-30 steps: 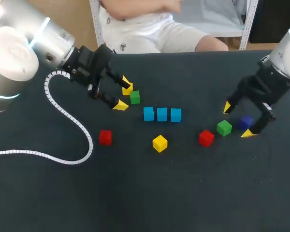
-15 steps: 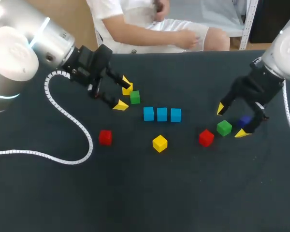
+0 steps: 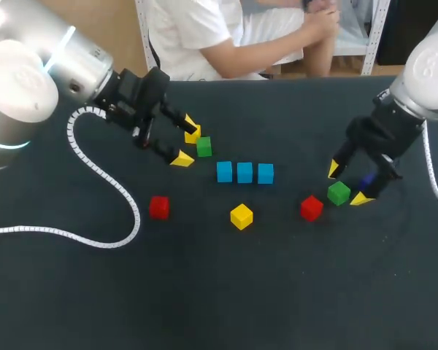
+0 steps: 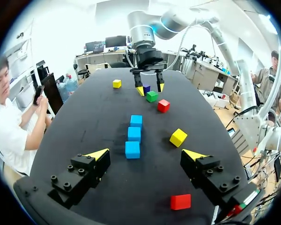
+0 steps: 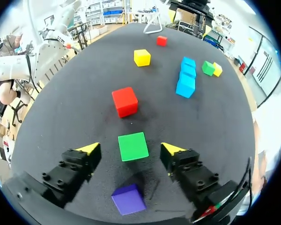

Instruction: Place the blue cubes, place green cubes on the blue cubes, place the yellow cubes on the green cubes, then place the red cubes on the yellow cubes, and place purple cube on the red cubes.

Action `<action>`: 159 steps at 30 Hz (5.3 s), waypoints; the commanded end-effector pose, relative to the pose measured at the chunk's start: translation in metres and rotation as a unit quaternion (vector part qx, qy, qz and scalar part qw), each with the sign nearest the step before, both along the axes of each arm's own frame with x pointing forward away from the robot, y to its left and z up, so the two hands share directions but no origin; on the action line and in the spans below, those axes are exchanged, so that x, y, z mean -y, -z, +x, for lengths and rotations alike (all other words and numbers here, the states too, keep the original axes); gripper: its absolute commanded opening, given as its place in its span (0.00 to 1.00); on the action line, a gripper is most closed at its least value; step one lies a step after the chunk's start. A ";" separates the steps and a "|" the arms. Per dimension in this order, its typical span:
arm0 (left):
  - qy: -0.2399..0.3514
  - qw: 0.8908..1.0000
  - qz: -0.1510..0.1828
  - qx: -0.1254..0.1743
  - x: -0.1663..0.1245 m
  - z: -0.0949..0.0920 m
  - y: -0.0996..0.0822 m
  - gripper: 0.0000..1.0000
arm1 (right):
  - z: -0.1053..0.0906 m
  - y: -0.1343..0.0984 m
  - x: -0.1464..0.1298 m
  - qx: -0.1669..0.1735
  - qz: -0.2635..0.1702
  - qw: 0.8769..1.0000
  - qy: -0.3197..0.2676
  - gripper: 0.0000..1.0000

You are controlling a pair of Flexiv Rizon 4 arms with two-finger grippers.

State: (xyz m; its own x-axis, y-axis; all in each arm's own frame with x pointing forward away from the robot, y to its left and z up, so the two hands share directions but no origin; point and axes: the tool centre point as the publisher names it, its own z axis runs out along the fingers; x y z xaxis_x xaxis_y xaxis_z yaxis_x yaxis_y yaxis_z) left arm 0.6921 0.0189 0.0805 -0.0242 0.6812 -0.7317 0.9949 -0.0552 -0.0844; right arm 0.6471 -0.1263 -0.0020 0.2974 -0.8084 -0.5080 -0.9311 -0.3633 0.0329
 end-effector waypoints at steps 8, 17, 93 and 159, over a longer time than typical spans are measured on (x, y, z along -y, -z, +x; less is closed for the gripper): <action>0.002 1.000 0.001 -0.002 0.000 0.002 0.000 1.00 | 0.000 0.005 -0.002 -0.006 0.004 1.000 -0.004 0.49; 0.002 1.000 0.001 -0.002 0.000 0.002 0.000 1.00 | 0.000 0.005 -0.002 -0.002 0.008 1.000 -0.004 0.00; 0.002 1.000 0.001 -0.002 0.000 0.002 0.000 1.00 | -0.002 -0.081 -0.080 -0.006 0.017 0.981 0.191 0.00; 0.002 1.000 0.001 -0.002 0.000 0.002 0.000 1.00 | 0.044 -0.043 -0.158 -0.010 -0.019 0.978 0.208 0.00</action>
